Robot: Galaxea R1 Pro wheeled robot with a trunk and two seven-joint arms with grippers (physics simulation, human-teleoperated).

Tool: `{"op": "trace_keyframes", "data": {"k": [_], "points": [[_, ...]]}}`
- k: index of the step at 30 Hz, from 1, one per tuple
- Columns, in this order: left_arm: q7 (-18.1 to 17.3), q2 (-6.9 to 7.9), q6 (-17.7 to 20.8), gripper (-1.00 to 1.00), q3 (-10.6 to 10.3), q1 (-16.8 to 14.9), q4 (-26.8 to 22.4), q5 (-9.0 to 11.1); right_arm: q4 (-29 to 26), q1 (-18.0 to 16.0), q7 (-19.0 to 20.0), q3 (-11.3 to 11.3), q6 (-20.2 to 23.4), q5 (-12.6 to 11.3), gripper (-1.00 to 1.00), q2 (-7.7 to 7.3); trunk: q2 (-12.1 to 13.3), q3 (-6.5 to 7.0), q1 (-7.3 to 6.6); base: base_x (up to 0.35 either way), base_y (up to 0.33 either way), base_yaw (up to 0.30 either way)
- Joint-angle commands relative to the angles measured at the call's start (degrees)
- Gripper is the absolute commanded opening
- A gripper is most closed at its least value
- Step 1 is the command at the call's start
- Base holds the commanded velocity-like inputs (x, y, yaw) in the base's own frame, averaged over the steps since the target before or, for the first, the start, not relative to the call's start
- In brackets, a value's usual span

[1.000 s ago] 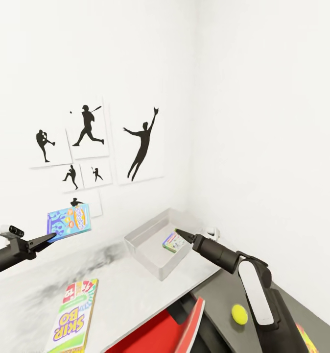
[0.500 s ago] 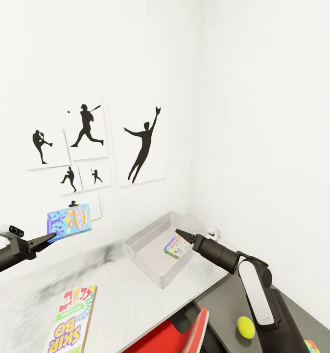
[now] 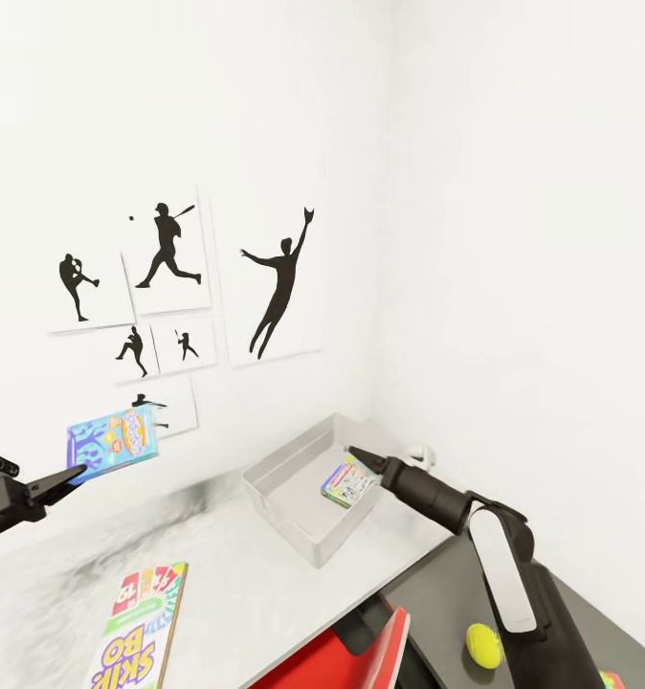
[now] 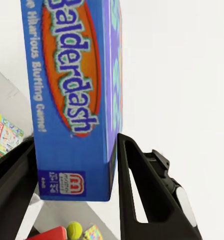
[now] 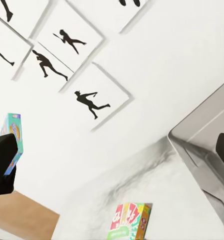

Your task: Put all the toys in the child's room - the three board games (two on the bed and one on the table), the two jigsaw puzzles on the table, and the tennis ball on the table - inside the toy box on the table in the child's room.

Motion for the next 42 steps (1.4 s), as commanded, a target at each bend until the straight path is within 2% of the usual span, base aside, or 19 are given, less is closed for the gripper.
{"op": "trace_keyframes", "data": {"k": [1, 3, 9, 24, 25, 42], "points": [[-0.25, 0.34, 0.35, -1.00, 0.33, 0.32, 0.35, 0.28, 0.05, -0.01, 0.36, -0.50, 0.41, 0.02, 1.00, -0.27, -0.04, -0.02, 0.02, 0.000, 0.000, 0.000], [-0.25, 1.00, 0.16, -1.00, 0.97, 0.97, 0.66, 0.80, 0.05, 0.01, 0.48, -1.14, 0.49, -0.02, 1.00, -0.91, -0.04, -0.02, 0.02, 0.000, 0.000, 0.000], [-0.25, 1.07, 0.03, -1.00, 2.90, 2.25, 0.65, 1.61, 0.04, 0.02, 0.61, -2.84, 0.59, -0.07, 1.00, -2.83, -0.04, -0.02, 0.02, 0.000, 0.000, 0.000], [-0.25, 0.91, -0.06, -1.00, 7.76, 2.25, 0.56, 1.26, 0.04, 0.02, 2.26, -3.39, 0.63, -0.07, 1.00, -2.92, -0.04, -0.02, 0.02, 0.000, 0.000, 0.000], [-0.25, 0.91, -0.05, -1.00, 11.28, 2.26, 0.56, 1.26, 0.04, 0.02, 2.26, -3.44, 0.63, -0.07, 1.00, -2.92, -0.04, -0.02, 0.02, 0.000, 0.000, 0.000], [-0.25, 1.01, -0.04, -1.00, 11.53, 2.22, 0.56, 1.08, 0.04, 0.02, 3.49, -3.63, 0.63, 0.02, 1.00, -2.92, -0.04, -0.02, 0.02, 0.000, 0.000, 0.000]]}}
